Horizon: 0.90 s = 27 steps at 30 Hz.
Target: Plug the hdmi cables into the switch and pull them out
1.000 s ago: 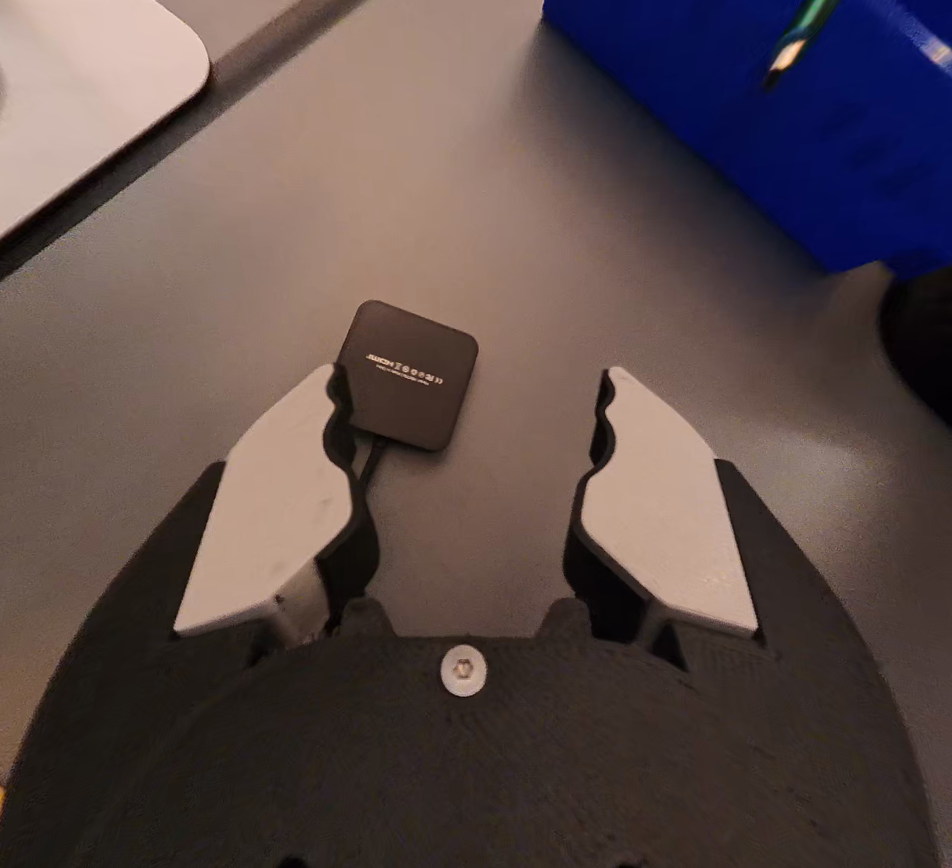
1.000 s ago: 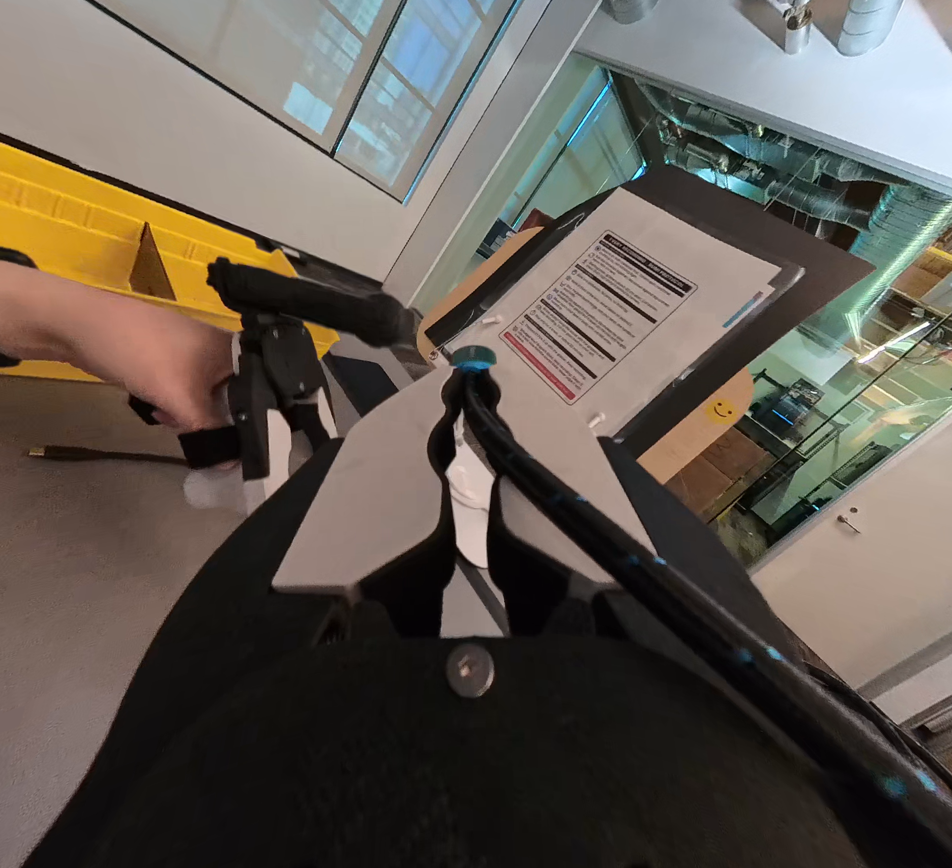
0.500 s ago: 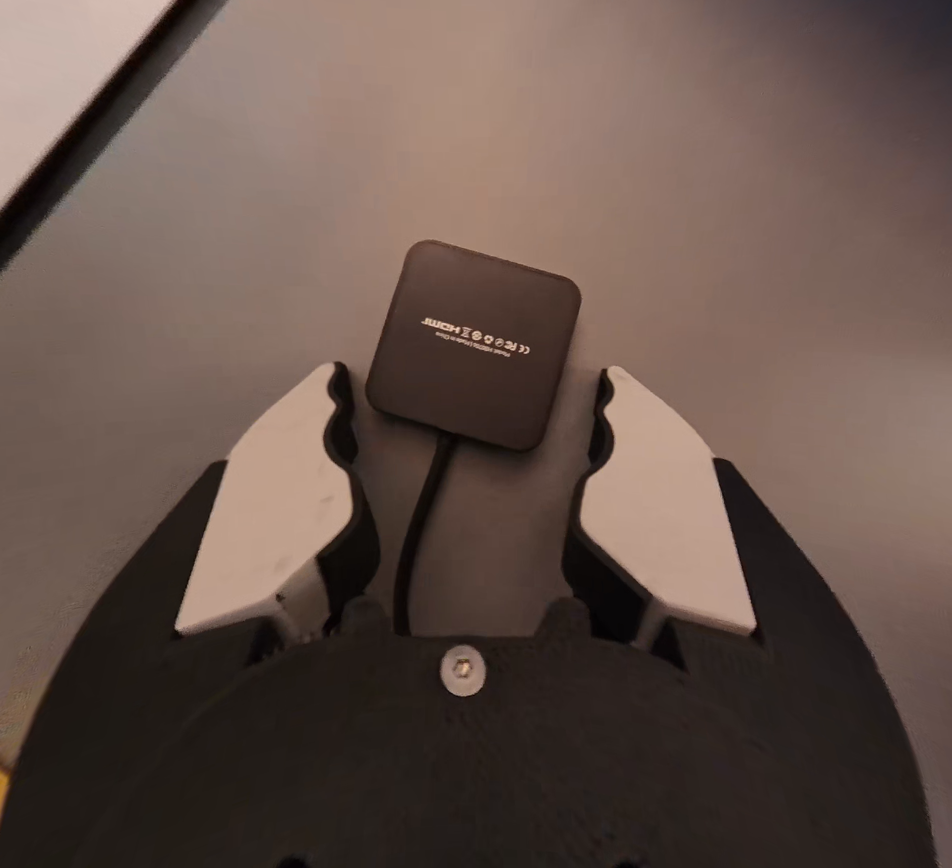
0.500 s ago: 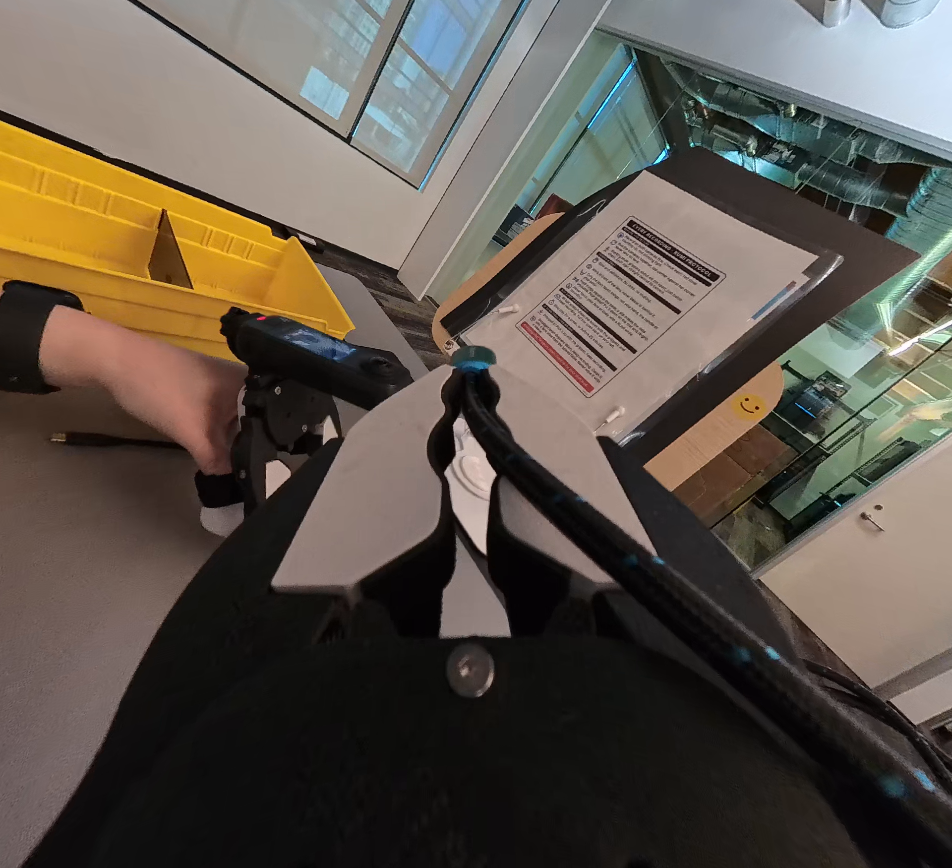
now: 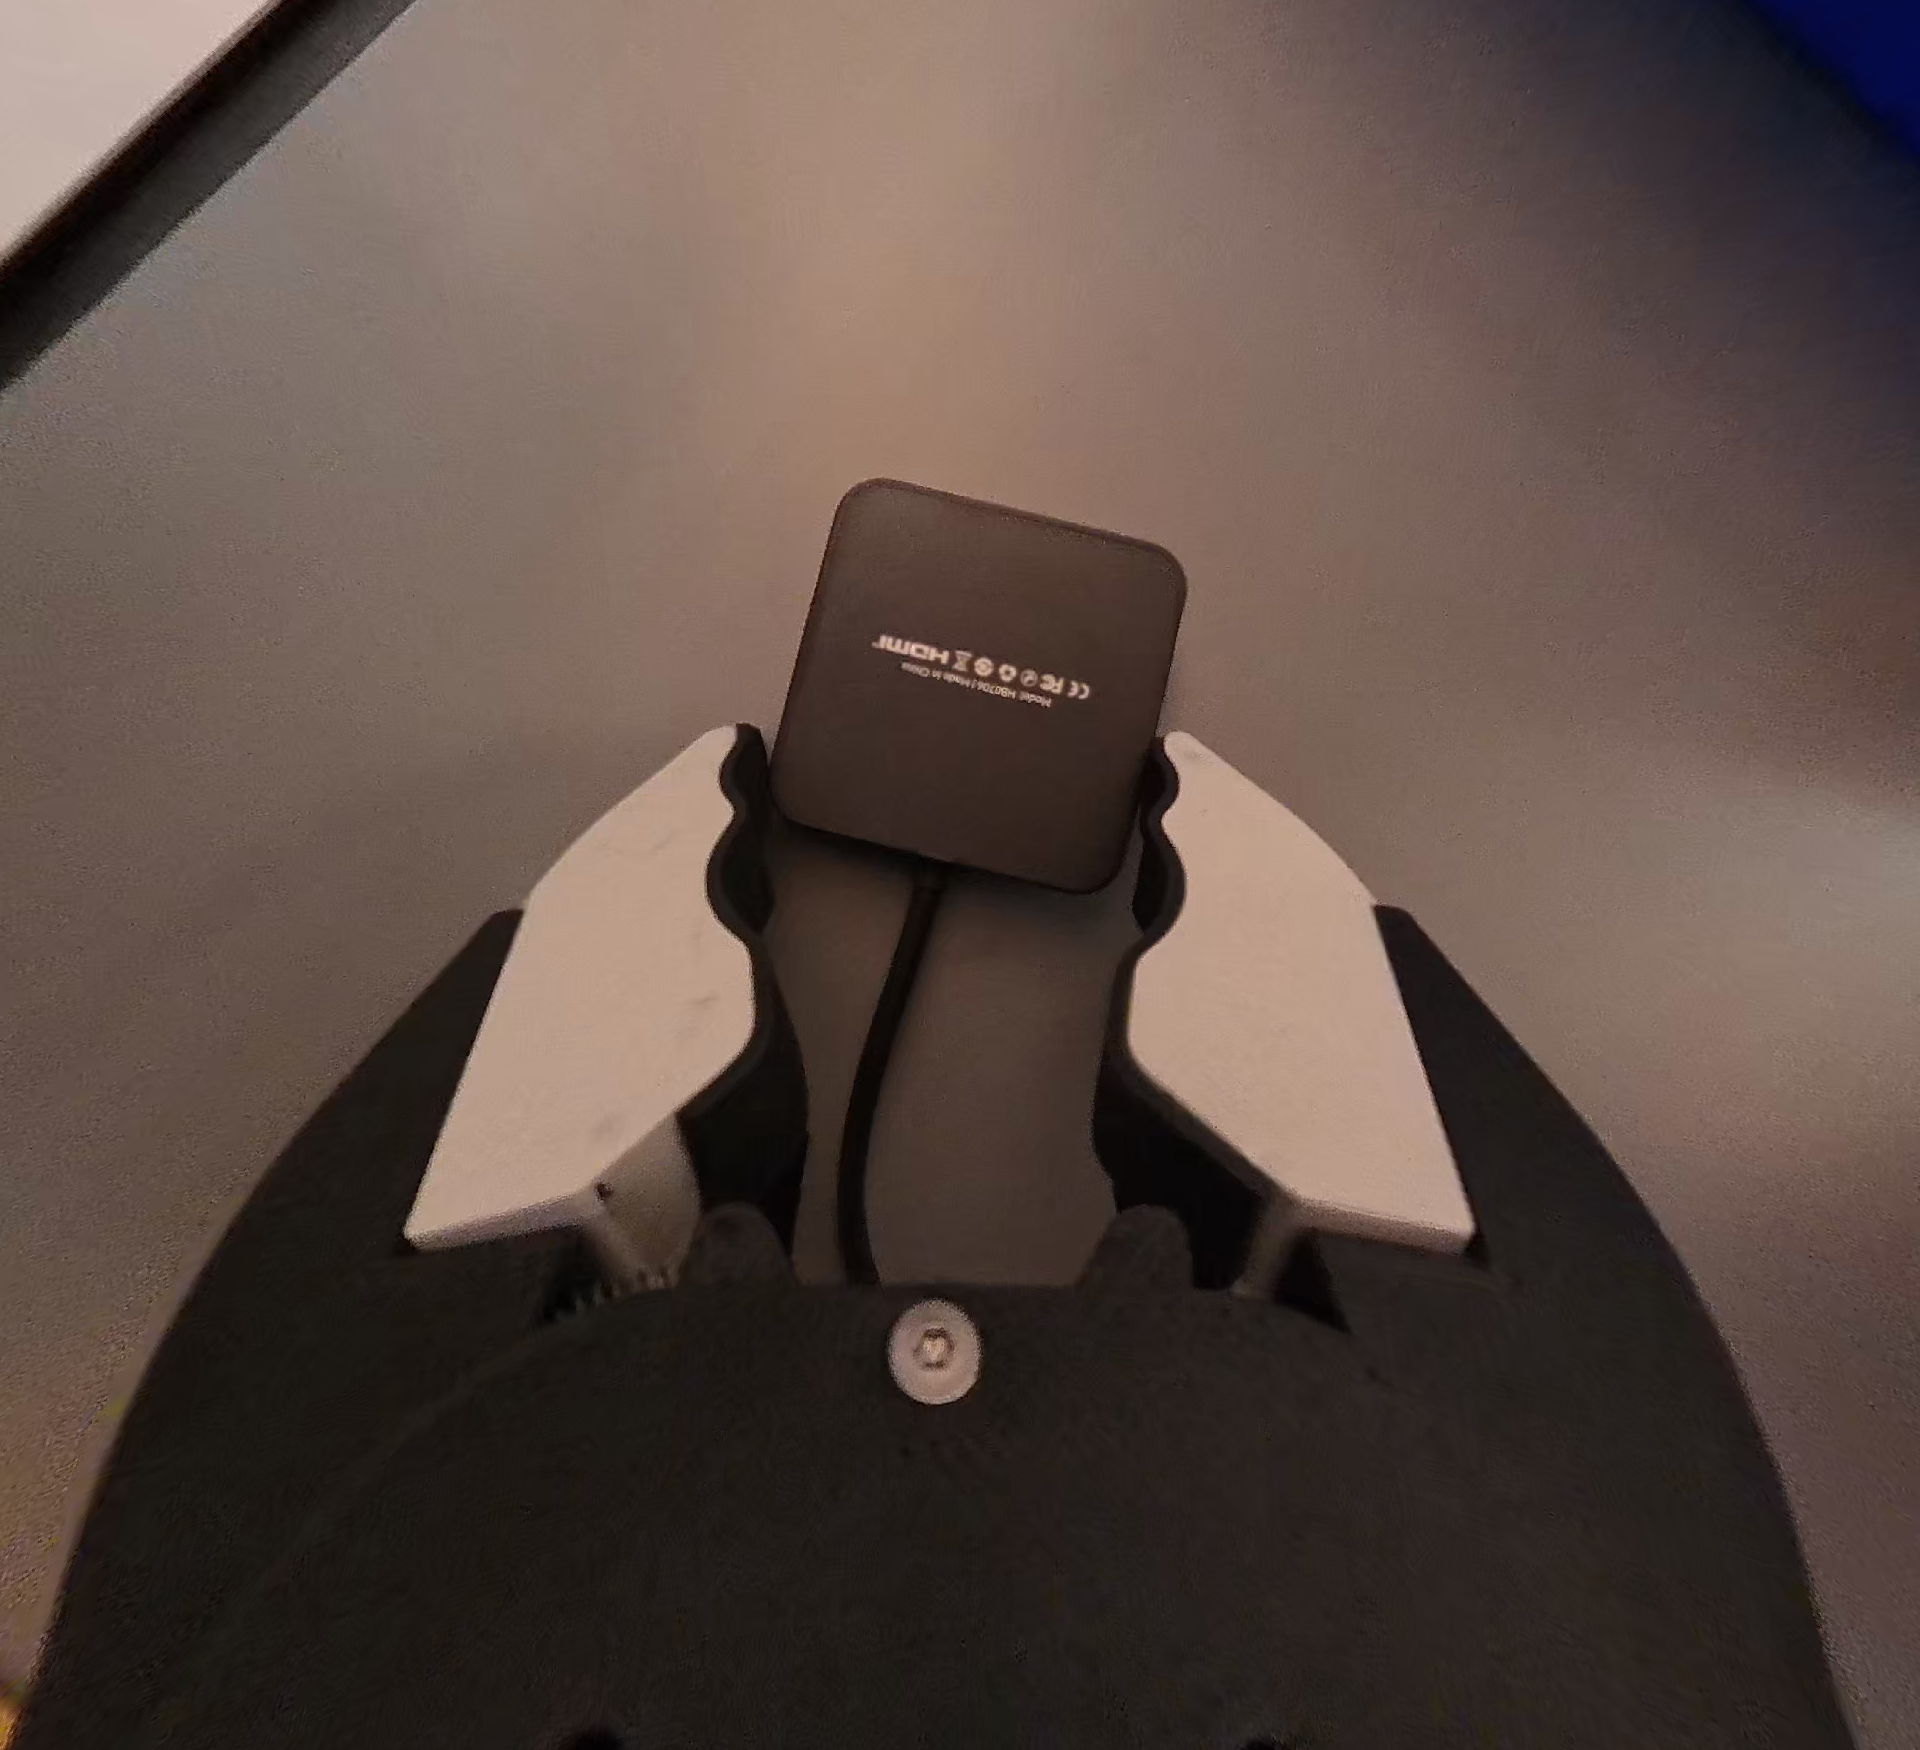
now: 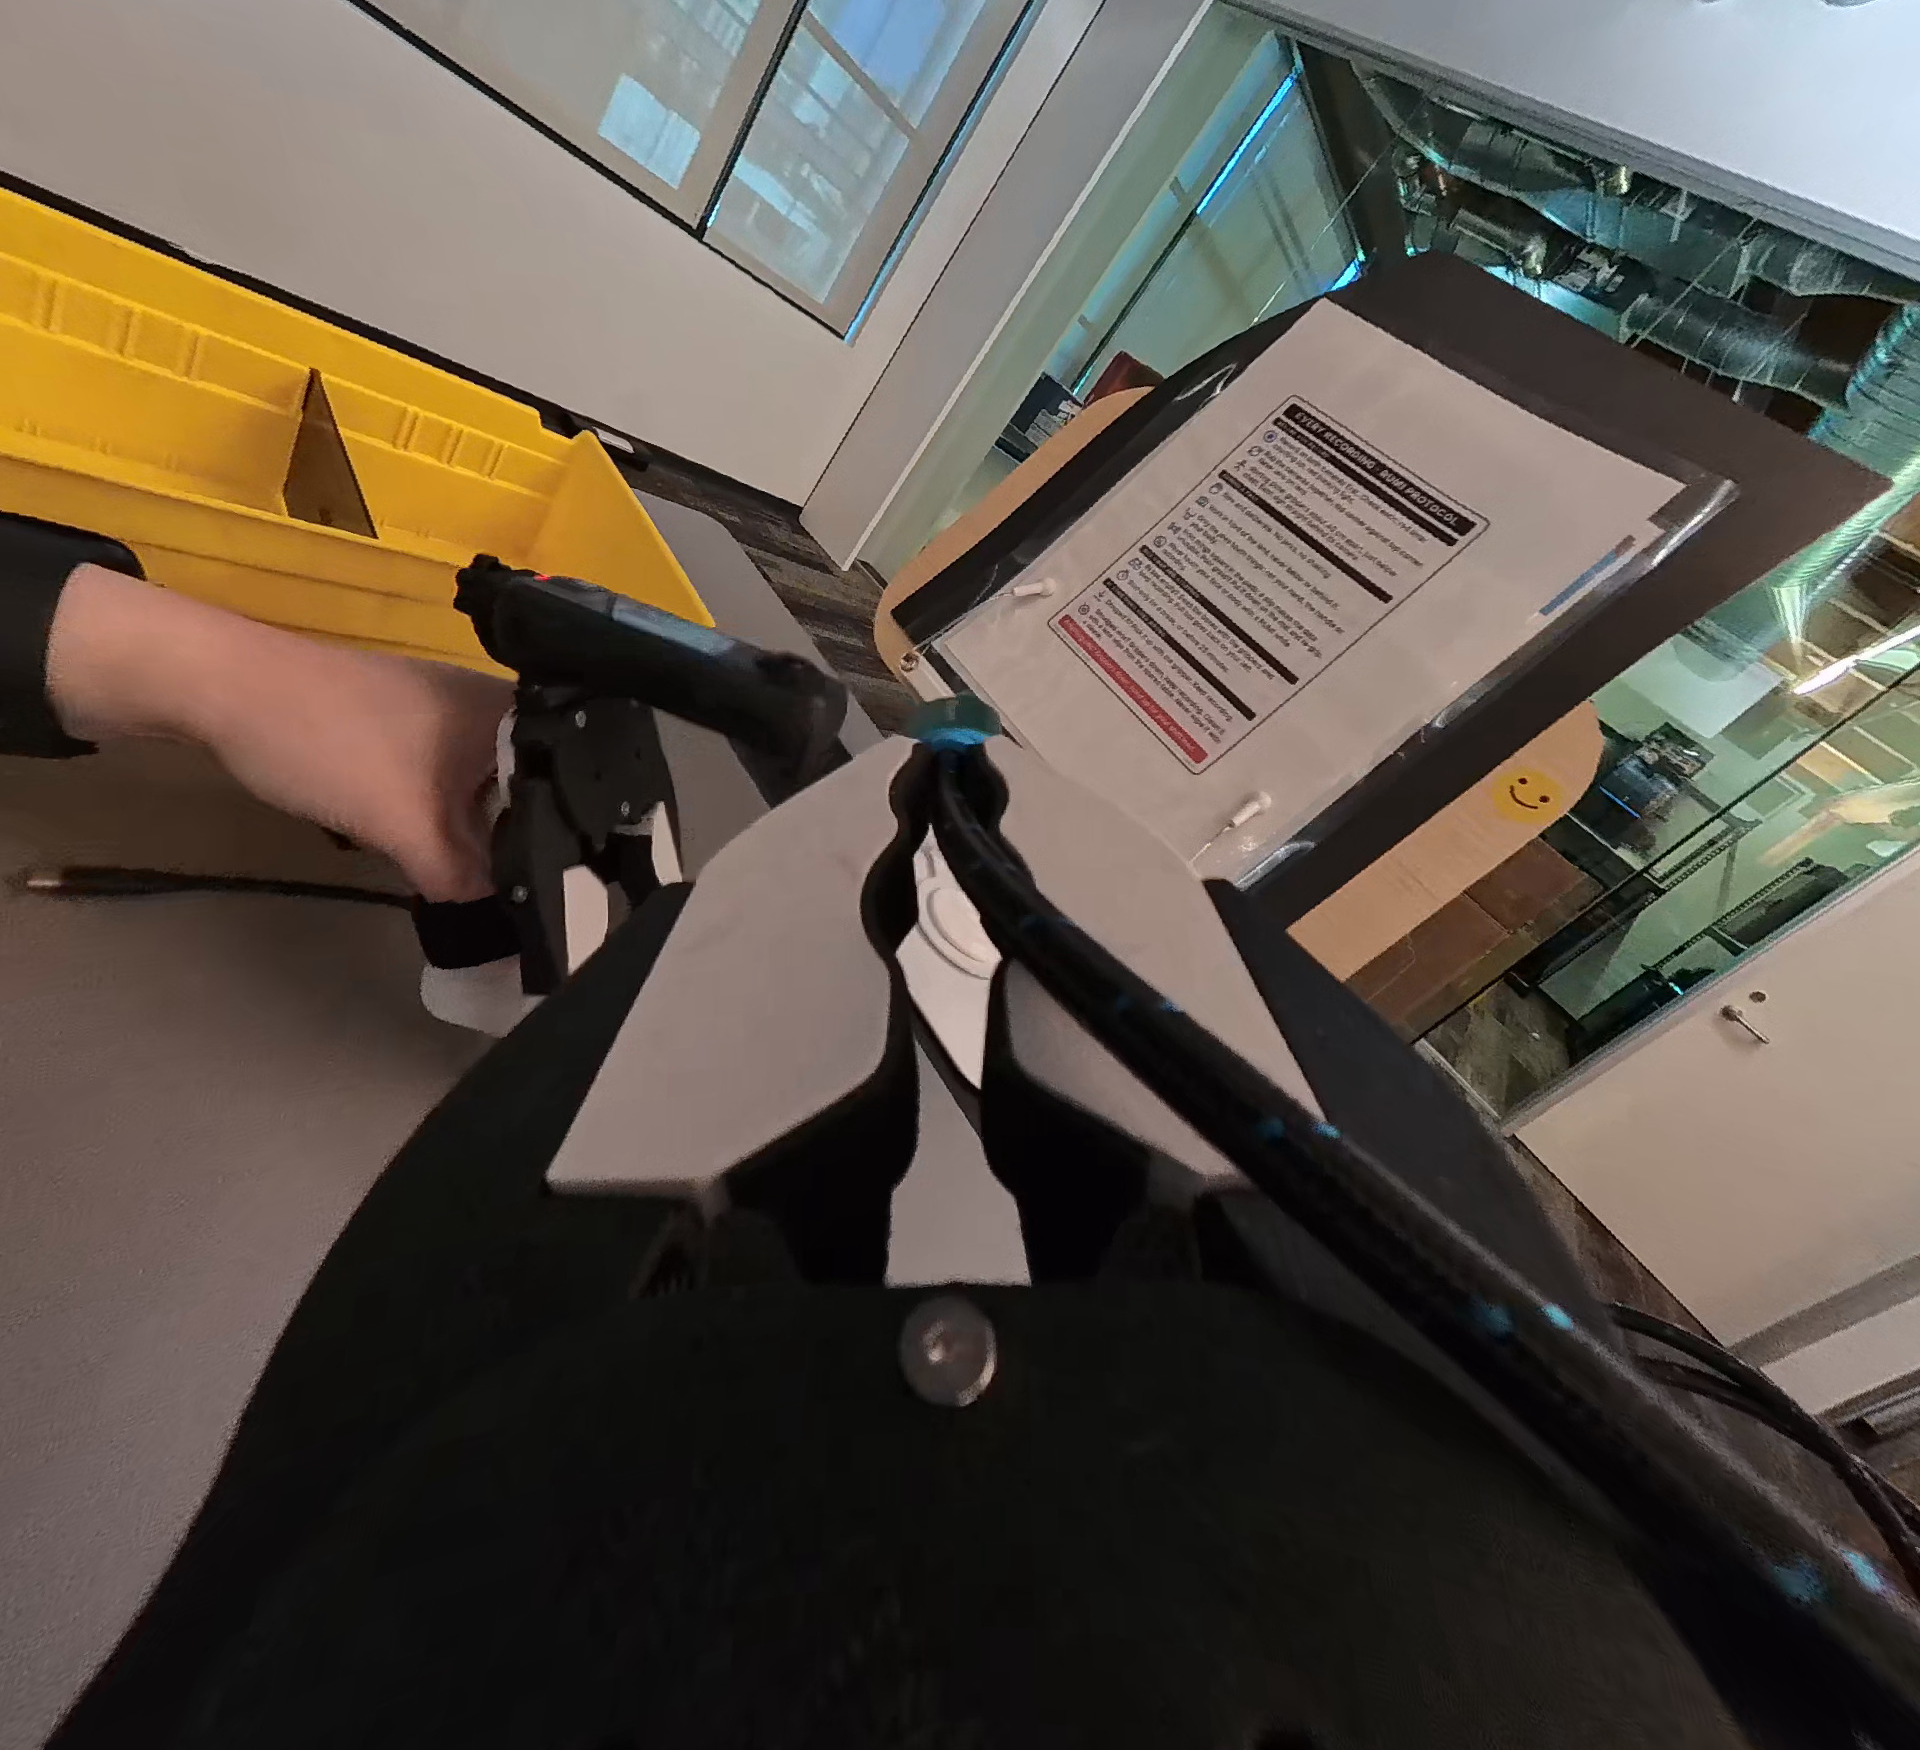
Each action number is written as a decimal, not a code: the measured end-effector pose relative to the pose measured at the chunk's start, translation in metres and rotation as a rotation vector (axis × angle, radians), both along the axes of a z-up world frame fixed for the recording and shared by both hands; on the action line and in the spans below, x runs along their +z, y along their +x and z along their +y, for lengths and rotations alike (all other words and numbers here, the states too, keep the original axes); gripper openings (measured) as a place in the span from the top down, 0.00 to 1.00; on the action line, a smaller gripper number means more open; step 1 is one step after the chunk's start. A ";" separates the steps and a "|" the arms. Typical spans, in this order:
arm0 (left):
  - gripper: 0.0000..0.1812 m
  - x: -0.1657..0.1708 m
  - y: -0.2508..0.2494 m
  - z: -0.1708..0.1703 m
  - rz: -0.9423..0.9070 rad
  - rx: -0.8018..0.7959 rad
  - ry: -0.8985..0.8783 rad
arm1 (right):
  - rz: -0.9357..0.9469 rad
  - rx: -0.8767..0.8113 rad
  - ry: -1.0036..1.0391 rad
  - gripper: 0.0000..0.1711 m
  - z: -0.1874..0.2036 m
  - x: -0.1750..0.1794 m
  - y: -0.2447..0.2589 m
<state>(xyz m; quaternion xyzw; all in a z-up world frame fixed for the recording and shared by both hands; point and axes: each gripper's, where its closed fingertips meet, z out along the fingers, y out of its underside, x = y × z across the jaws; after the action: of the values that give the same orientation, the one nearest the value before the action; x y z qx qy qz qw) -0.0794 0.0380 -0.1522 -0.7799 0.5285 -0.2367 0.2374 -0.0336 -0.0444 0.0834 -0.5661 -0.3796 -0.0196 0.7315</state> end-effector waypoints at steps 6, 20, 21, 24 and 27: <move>0.62 0.066 0.007 0.008 -0.349 0.130 -0.140 | 0.012 -0.128 0.012 0.95 0.008 0.004 0.013; 0.62 0.162 -0.001 -0.006 -0.693 0.151 -0.180 | -0.060 -0.095 0.029 0.95 0.009 -0.017 -0.027; 0.62 0.163 -0.001 -0.007 -0.702 0.151 -0.190 | -0.051 -0.093 0.023 0.95 0.009 -0.017 -0.027; 0.62 0.168 0.000 -0.008 -0.739 0.150 -0.219 | -0.040 -0.087 0.008 0.95 0.010 -0.019 -0.027; 0.62 0.171 0.001 -0.011 -0.760 0.143 -0.243 | -0.056 -0.088 0.013 0.95 0.011 -0.022 -0.028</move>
<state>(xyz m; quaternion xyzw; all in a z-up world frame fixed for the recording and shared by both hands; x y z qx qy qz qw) -0.0784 0.0272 0.0188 -0.6940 0.3157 -0.5518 0.3380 -0.0620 -0.0334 0.0616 -0.5769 -0.3743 -0.0701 0.7226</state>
